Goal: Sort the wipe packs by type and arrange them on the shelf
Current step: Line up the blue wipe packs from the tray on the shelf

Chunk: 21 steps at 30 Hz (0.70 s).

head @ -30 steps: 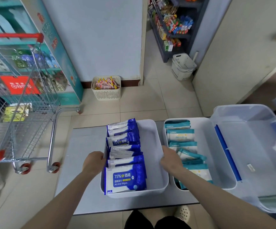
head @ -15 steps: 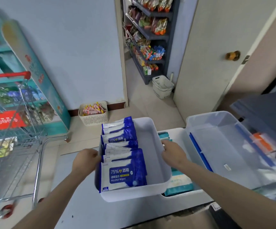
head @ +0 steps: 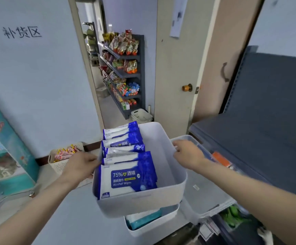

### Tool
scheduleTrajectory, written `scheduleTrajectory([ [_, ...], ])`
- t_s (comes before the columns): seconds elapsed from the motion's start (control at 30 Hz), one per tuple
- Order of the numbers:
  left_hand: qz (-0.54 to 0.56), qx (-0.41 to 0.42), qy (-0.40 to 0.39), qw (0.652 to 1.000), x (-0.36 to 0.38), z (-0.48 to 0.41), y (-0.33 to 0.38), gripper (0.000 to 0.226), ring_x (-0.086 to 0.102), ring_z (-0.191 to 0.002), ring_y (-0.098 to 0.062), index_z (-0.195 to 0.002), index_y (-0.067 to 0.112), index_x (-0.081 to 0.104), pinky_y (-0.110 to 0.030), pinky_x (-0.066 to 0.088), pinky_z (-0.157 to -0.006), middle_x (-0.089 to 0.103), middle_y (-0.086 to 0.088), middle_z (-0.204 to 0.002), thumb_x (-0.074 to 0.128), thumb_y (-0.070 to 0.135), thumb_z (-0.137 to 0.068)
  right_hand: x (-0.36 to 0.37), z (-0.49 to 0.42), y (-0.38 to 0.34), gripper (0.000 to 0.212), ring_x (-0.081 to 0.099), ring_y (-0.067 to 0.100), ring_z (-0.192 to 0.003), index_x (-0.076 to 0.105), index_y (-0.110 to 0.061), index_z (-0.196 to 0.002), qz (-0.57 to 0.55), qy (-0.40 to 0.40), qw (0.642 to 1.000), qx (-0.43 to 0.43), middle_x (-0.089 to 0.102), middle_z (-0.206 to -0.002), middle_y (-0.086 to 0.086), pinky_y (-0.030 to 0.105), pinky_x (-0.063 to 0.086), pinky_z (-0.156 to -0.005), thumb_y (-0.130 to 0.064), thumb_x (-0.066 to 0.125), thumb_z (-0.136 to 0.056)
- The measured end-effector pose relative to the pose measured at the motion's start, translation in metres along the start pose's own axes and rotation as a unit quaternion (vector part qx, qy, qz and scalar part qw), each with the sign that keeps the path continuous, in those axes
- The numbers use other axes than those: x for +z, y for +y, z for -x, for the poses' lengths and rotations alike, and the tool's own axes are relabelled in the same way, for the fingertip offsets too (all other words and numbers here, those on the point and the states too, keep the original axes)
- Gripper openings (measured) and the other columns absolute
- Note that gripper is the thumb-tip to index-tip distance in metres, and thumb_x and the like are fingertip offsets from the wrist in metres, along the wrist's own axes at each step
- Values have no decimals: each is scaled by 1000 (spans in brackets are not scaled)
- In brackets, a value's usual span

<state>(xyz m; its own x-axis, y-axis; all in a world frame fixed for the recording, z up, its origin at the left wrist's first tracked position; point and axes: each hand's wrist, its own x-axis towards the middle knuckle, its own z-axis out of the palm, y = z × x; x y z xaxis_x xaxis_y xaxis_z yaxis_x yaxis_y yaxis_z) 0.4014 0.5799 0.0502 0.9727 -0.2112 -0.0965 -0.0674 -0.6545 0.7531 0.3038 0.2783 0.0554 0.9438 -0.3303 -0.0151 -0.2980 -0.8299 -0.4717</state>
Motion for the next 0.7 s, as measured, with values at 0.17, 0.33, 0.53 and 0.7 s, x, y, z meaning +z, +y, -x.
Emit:
scheduleTrajectory([
  [0.17,54,37,-43,997,33,10,64,31,59,-42,-7,-57,11,66,-22,48,-45,63,5,-48,65,13,-88,-63,32,40,36,63,22,-89,68,-20,-101,19,19,999,47,68,-99,1,37,56,-73,-10,44,-78],
  [0.33,65,85,-101,989,68,12,126,22,66,-59,-18,-70,0,71,-35,57,-58,72,-13,-68,64,10,-89,-114,69,85,30,63,19,-84,65,-19,-90,2,78,989,125,67,-90,-4,38,57,-72,-11,43,-72],
  [0.53,23,166,-181,969,110,-1,200,22,72,-69,-25,-75,4,74,-38,61,-66,74,-10,-73,63,15,-90,-162,118,122,33,65,18,-84,66,-21,-89,-29,148,965,215,68,-89,-6,39,58,-74,-9,42,-70],
  [0.7,24,219,-227,949,145,3,257,29,55,-48,-19,-60,2,63,-21,46,-44,62,-12,-57,58,4,-88,-191,162,138,32,66,23,-87,67,-14,-91,-8,203,937,284,69,-92,1,39,57,-74,-6,43,-72],
])
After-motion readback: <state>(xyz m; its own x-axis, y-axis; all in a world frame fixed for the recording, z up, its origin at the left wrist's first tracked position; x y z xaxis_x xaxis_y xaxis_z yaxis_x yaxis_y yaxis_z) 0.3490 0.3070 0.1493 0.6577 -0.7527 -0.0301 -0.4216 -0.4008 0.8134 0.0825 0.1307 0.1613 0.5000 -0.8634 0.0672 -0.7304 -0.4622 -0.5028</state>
